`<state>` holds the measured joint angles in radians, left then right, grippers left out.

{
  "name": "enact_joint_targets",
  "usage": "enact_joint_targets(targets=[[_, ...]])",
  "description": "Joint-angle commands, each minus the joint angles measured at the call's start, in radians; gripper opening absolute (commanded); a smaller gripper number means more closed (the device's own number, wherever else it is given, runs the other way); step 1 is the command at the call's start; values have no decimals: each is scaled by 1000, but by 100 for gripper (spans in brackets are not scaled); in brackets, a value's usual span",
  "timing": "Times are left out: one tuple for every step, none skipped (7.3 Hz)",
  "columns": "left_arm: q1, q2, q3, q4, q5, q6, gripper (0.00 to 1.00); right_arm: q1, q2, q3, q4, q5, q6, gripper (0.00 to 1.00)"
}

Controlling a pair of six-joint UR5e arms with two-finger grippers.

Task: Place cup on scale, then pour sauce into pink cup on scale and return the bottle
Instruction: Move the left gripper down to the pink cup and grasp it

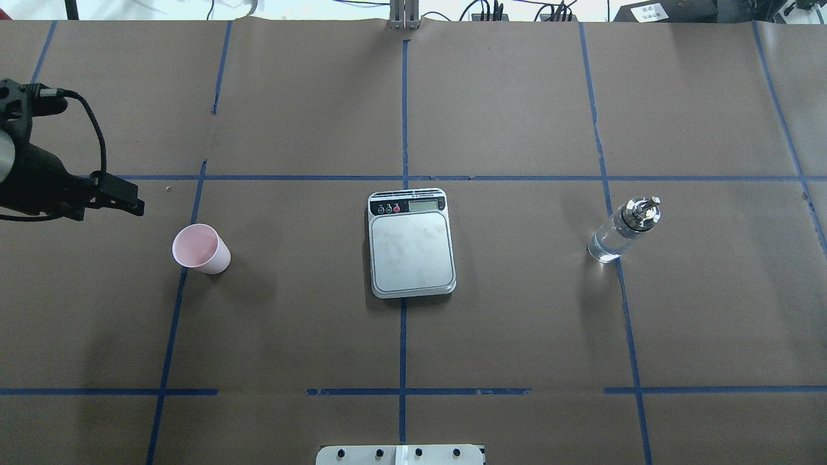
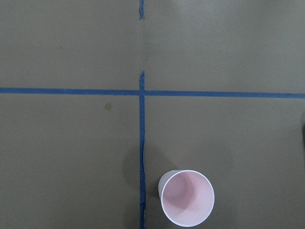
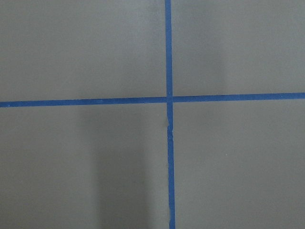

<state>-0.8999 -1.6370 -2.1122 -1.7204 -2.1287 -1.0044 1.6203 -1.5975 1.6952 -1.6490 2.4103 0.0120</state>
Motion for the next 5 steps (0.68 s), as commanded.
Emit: enact_joint_targets(targets=[[73,-3,60,-22,91,-102,100,0,4,30,0,-5,11,100],[126,-3,113,-118,123,-214,100,0,2,35,-3,-8,11,100],[148,-7,156,-163,127,-258,100,0,10,64,-2,-8,12,100],[156,-15,164,-162,125,-261,100,0,2,60,0,-8,11,100],[170,-18,170,-163,127,-255,100,0,-7,61,0,-13,11,100]])
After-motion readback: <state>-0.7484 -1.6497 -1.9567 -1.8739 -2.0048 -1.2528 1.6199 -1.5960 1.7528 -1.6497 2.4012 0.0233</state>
